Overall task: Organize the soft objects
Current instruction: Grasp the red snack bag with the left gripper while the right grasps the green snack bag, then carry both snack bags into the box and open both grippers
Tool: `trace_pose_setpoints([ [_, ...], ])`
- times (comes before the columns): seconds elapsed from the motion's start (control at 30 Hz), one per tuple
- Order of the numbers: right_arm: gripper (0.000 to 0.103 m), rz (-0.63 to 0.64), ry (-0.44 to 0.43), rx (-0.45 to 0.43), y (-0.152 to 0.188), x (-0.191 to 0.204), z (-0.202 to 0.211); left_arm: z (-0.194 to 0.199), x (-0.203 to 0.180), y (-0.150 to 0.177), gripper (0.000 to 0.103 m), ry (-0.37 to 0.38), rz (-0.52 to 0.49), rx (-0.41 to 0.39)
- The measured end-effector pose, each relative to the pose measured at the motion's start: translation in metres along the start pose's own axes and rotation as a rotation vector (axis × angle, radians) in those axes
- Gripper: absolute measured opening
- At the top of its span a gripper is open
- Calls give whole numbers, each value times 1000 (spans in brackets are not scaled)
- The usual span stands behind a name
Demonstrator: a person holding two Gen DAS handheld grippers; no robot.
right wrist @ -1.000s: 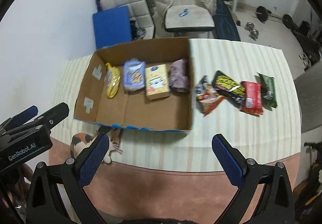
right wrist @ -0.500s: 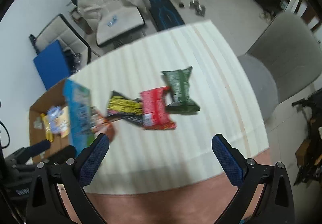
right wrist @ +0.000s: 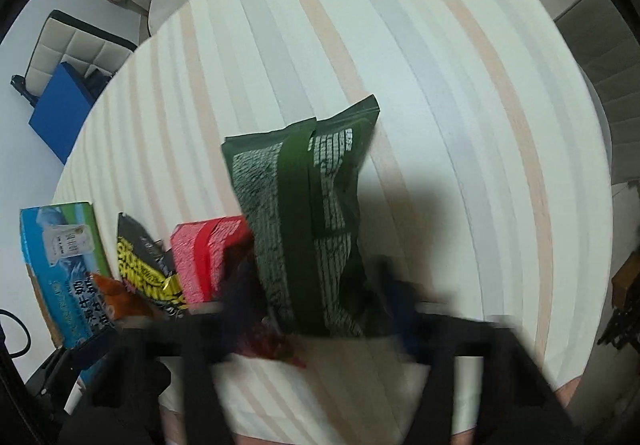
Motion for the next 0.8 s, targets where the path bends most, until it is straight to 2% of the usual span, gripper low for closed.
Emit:
trace_pose_setpoints([
  [0.07,37,-7,0,-22,-1,-5,4,-4,-10,-3,84,9,-9,7],
  [0.13,35,-5,39,-37,0,-16,11,-10,-25,-6,82,18,-29,16],
  [0.23,35,-14,45,-29,8,-35,20,-21,-47,-12,73,5,-75,36],
  [0.27,35,-16,52,-28,11,-41,22,-26,-52,-14,67,-3,-85,44],
  [0.3,35,-15,63,-27,14,-47,23,-31,-57,-15,53,-12,-95,55],
  [0.4,35,-26,87,-22,25,-69,23,-44,-67,-18,47,-61,-109,66],
  [0.73,36,-9,130,-16,29,-79,21,-54,-84,-22,49,-97,-109,67],
  [0.8,36,-5,143,-16,29,-77,20,-55,-85,-25,45,-86,-102,61],
])
Point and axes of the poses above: each gripper's, at about its wrist camera, not at the fingertips, and z roughly against the way its jaws point, x to its left, y to its underside, the point moved 9 cm from there along -z, roughly the way its jaws point
